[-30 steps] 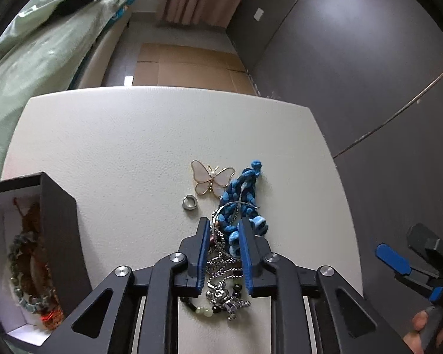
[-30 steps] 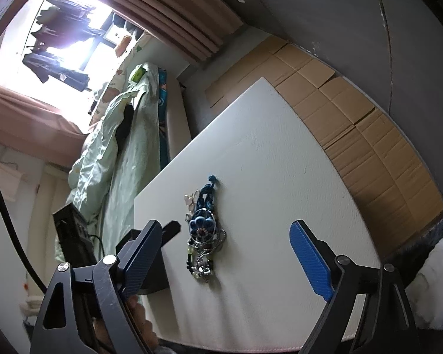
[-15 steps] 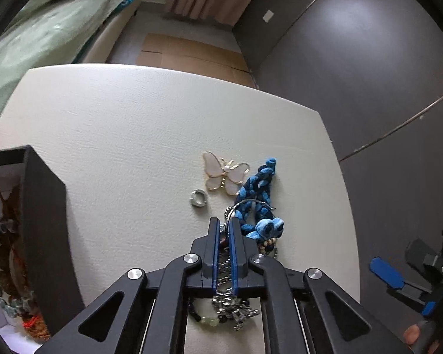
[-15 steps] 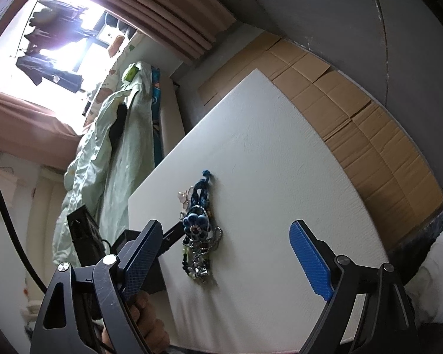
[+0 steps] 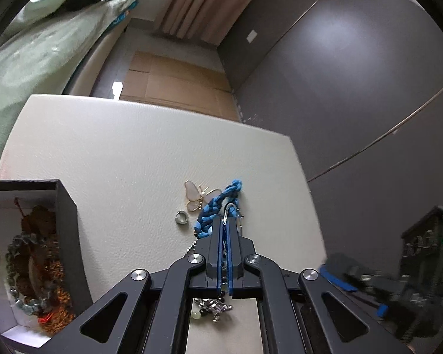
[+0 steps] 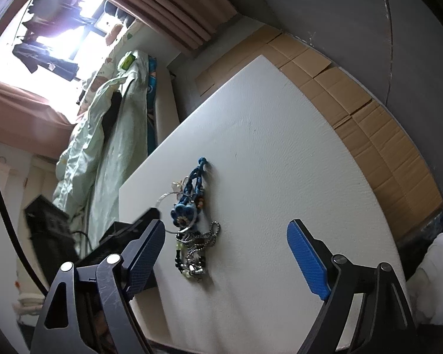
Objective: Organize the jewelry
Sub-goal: 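Drop the hoop into the box with the left gripper while the right gripper grasps the blue flower necklace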
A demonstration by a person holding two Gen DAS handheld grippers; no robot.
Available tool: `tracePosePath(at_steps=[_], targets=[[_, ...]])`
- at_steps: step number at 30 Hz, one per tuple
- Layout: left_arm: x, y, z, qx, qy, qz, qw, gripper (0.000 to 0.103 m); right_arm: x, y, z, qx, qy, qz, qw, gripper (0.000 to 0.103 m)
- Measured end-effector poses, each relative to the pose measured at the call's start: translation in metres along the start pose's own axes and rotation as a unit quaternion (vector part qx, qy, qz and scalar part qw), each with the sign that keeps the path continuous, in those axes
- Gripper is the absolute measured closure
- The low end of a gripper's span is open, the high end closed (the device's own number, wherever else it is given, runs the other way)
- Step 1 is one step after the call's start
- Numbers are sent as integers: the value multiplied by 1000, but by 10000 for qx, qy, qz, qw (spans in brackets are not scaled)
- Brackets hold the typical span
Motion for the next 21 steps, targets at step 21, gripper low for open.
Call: tracePosePath(at_steps=[21], targets=[[65,-17,66,-546,46,452,9975,102,40,10,-66,390,493,921,9938,24]])
Point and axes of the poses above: each gripper's, at about its wrist camera, not at the fingertips, and z roughly against the way its jaws point, x to its left, y to its underside, the point moved 5 cm from there along -z, roughly the way its jaws point, and after that the axes turned 12 degrees about -y, right-handed, at the moved point
